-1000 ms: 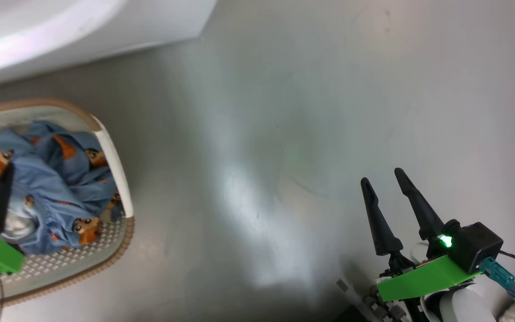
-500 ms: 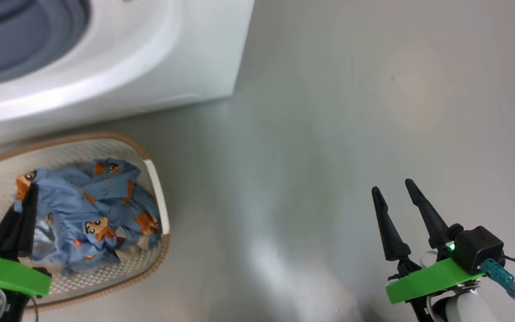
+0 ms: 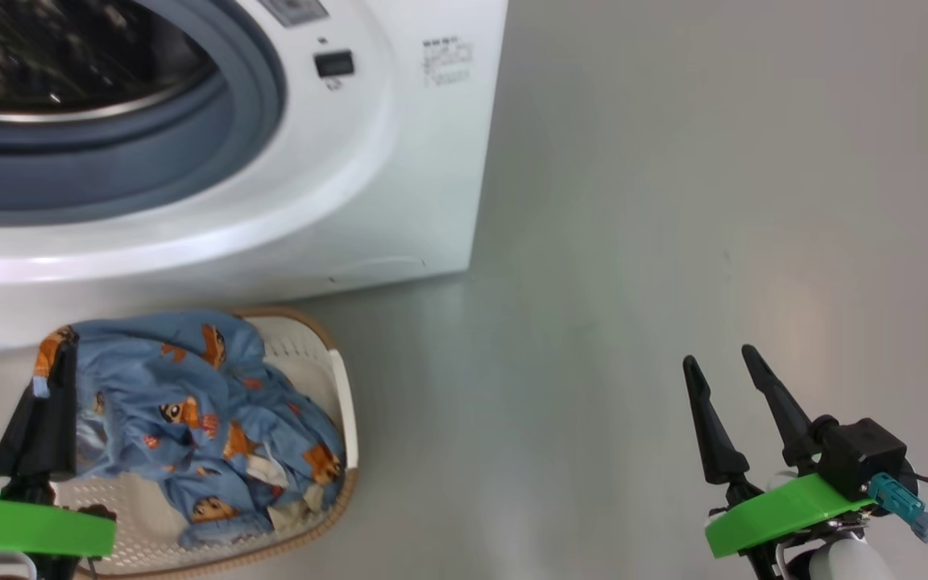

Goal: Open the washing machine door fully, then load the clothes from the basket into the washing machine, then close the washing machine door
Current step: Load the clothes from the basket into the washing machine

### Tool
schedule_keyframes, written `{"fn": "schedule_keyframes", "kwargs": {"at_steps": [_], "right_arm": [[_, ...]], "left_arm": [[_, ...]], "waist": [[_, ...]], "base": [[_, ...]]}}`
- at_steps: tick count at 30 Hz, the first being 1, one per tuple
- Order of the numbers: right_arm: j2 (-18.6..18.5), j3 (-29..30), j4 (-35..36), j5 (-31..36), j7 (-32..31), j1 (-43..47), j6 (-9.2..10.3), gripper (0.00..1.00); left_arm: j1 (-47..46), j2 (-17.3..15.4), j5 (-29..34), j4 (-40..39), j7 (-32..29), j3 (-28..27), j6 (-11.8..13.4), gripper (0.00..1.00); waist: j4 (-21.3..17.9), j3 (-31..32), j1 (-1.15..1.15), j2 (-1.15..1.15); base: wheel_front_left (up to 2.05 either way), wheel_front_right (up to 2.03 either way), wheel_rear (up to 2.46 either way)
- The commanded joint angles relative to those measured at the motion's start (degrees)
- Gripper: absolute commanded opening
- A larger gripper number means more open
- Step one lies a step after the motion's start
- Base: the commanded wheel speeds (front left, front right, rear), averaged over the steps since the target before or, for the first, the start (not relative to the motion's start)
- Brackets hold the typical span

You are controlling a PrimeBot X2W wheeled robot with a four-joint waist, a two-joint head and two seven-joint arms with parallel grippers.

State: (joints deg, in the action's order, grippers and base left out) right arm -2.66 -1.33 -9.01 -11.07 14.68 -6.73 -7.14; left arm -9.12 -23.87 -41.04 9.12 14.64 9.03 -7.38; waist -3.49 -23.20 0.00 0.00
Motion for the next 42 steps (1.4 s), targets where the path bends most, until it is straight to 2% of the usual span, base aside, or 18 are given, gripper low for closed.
{"fn": "schedule_keyframes", "kwargs": {"at_steps": [1,10,12,25,32,42], "right_arm": [[-0.2,-1.2,0.8,0.3,0.3,1.5,-0.35,1.00],[-0.2,-0.3,-1.5,0.4,0.3,2.0,-0.35,1.00],[-0.2,0.2,-2.0,0.6,0.3,2.5,-0.35,1.00],[-0.2,0.9,-2.5,1.6,0.3,5.0,-0.35,1.00],[-0.2,1.1,-3.3,1.2,0.3,6.1,-0.35,1.00],[-0.2,1.4,-3.2,1.4,0.3,6.2,-0.35,1.00]], "left_arm": [[0.2,-1.6,0.7,-1.6,0.4,-2.8,-0.1,0.00],[4.5,2.4,7.7,-6.5,0.4,-6.9,-0.1,0.00],[6.1,3.5,11.0,-7.8,0.4,-7.8,-0.1,0.00],[14.0,9.4,19.1,-9.7,0.4,-12.1,-0.1,0.00],[16.4,11.8,20.8,-9.5,0.4,-12.4,-0.1,0.00],[17.0,12.7,21.4,-9.2,0.4,-12.9,-0.1,0.00]], "waist": [[2.1,4.3,0.00,0.00],[3.3,11.4,0.00,0.00],[3.5,13.4,0.00,0.00],[3.6,21.0,0.00,0.00],[3.7,23.1,0.00,0.00],[4.0,23.5,0.00,0.00]], "base": [[0.00,0.00,0.00],[0.00,0.00,0.00],[0.00,0.00,0.00],[0.00,0.00,0.00],[0.00,0.00,0.00],[0.00,0.00,0.00]]}}
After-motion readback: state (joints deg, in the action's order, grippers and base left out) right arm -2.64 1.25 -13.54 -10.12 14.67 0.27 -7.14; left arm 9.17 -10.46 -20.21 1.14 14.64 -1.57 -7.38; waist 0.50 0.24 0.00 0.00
